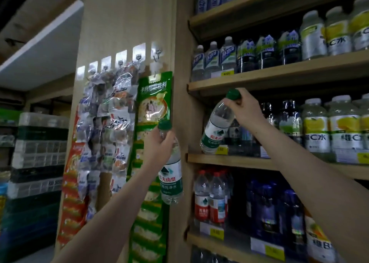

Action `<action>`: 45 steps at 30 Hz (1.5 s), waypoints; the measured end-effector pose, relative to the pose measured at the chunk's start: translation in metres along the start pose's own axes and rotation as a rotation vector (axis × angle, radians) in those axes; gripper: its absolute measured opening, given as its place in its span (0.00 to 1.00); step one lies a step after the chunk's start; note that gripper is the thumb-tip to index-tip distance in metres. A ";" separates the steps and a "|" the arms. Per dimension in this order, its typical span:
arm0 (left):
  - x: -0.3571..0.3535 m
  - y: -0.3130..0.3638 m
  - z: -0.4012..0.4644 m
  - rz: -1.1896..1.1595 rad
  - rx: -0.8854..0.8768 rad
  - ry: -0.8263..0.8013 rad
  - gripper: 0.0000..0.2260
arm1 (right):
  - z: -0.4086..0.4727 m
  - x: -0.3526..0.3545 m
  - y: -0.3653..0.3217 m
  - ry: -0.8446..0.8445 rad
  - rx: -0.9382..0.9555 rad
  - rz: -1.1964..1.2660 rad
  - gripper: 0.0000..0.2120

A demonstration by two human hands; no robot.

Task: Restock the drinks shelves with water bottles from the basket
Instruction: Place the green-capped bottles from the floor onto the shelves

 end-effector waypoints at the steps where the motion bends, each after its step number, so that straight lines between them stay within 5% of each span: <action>1: -0.004 -0.009 0.008 -0.015 0.003 -0.006 0.08 | 0.008 -0.006 -0.001 0.018 0.014 -0.005 0.15; 10: -0.025 -0.043 0.050 -0.049 -0.063 0.054 0.07 | 0.064 -0.075 0.019 0.059 0.053 -0.185 0.20; 21: -0.049 -0.060 0.066 -0.009 -0.090 0.040 0.09 | 0.117 -0.132 0.091 0.100 -0.186 -0.233 0.22; 27: -0.054 -0.078 0.067 -0.030 -0.044 0.028 0.11 | 0.113 -0.187 0.110 -0.087 -0.145 -0.197 0.20; 34: -0.055 -0.095 0.069 -0.042 -0.005 0.050 0.11 | 0.143 -0.158 0.101 0.106 -0.089 -0.331 0.18; 45: -0.062 -0.098 0.071 -0.093 -0.009 0.027 0.10 | 0.156 -0.196 0.144 -0.189 -0.228 -0.058 0.29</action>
Point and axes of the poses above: each hand's wrist, its own z-axis towards the middle knuckle, its own x-axis out of the back of the hand, y = z × x, the point moved 9 cm from there along z, towards the middle knuckle, and after that the axes turned 11 degrees about -x, right-handed, at the moved point
